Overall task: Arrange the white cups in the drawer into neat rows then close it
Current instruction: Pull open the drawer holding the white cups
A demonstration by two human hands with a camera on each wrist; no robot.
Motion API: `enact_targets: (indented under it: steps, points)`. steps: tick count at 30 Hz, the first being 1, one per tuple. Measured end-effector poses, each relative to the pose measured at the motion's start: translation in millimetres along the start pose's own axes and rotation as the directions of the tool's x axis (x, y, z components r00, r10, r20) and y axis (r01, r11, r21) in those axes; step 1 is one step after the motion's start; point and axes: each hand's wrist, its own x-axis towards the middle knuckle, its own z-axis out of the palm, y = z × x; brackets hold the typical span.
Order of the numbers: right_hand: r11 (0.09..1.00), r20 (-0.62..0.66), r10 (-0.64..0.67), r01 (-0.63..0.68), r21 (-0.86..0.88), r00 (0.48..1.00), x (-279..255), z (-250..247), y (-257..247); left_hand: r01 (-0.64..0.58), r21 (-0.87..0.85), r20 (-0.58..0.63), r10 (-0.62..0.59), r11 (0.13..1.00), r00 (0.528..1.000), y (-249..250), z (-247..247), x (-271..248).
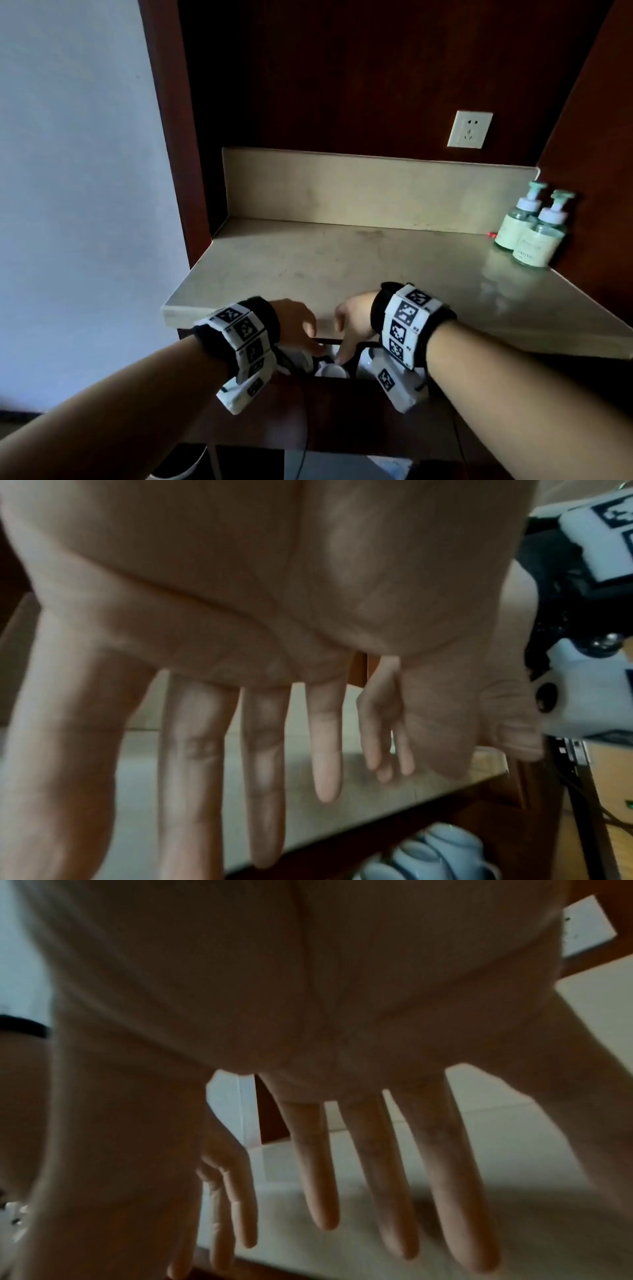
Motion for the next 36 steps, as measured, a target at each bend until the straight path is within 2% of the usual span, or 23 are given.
enact_targets:
  steps: [1, 4, 6, 11, 15, 18, 20, 27, 31, 36]
  points:
    - [1.000, 0.044, 0.006, -0.007, 0.027, 0.999, 5, 8, -1, -0.003, 0.021, 0.071, 0.002, 1.000, 0.997, 3, 6, -2]
    - [0.998, 0.126, 0.042, -0.047, 0.038, 0.991, 18, 32, -5, 0.001, 0.045, 0.165, -0.009, 0.999, 0.986, 5, 26, -2]
    - [0.998, 0.113, 0.046, -0.050, 0.038, 0.993, 20, 48, -7, 0.002, 0.047, 0.200, -0.011, 0.999, 0.980, 6, 42, -4]
    - [0.986, -0.068, 0.038, -0.026, 0.167, 0.997, 18, 88, -4, 0.021, -0.010, 0.095, -0.020, 1.000, 0.995, 4, 72, -12]
    - [0.972, -0.199, 0.083, -0.036, 0.232, 0.976, 6, 110, -6, 0.052, 0.053, 0.027, -0.054, 0.997, 0.998, 17, 77, -30]
    - [0.954, -0.235, 0.037, 0.035, 0.298, 0.971, -10, 122, -11, 0.083, 0.080, 0.038, -0.086, 0.993, 0.996, 21, 87, -43]
    - [0.961, -0.255, -0.003, 0.073, 0.266, 0.967, -22, 132, -15, 0.106, 0.068, 0.037, -0.109, 0.992, 0.993, 22, 99, -53]
    - [0.963, -0.253, -0.044, 0.109, 0.246, 0.966, -63, 170, -33, 0.089, -0.053, 0.014, -0.088, 0.995, 0.996, 30, 137, -99]
    - [0.969, -0.258, -0.055, 0.114, 0.220, 0.965, -83, 186, -40, 0.080, -0.020, -0.017, -0.080, 0.997, 0.997, 37, 152, -122]
    - [0.961, -0.312, -0.109, 0.180, 0.209, 0.944, -101, 204, -44, 0.161, -0.011, -0.024, -0.161, 0.987, 0.987, 50, 161, -149]
